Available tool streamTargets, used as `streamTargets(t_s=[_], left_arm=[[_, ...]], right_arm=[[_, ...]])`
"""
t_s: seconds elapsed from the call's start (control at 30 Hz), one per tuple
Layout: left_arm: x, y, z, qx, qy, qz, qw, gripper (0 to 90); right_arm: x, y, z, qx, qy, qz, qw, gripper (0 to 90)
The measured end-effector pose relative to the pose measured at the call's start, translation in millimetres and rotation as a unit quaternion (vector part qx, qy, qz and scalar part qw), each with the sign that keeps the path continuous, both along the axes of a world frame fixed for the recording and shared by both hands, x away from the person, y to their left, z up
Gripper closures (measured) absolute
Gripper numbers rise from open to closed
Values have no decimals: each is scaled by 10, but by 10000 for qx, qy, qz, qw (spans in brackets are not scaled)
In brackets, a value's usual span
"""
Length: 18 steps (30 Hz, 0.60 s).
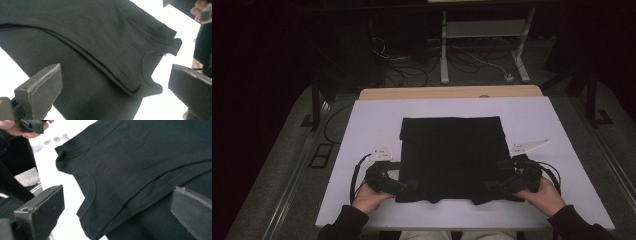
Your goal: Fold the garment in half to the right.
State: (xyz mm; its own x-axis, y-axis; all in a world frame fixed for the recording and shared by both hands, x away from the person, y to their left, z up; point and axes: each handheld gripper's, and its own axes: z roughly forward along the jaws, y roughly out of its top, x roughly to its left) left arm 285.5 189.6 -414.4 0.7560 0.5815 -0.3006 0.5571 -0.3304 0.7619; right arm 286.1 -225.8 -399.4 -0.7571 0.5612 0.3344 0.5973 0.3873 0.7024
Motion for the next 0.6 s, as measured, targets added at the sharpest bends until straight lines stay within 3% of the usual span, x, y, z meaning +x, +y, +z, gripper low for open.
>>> streamTargets(t_s=[0.6], left_arm=[[-52, 134, -21, 346, -148, 172, 9991, 0]], right_arm=[[267, 166, 205, -26, -253, 27, 9997, 0]])
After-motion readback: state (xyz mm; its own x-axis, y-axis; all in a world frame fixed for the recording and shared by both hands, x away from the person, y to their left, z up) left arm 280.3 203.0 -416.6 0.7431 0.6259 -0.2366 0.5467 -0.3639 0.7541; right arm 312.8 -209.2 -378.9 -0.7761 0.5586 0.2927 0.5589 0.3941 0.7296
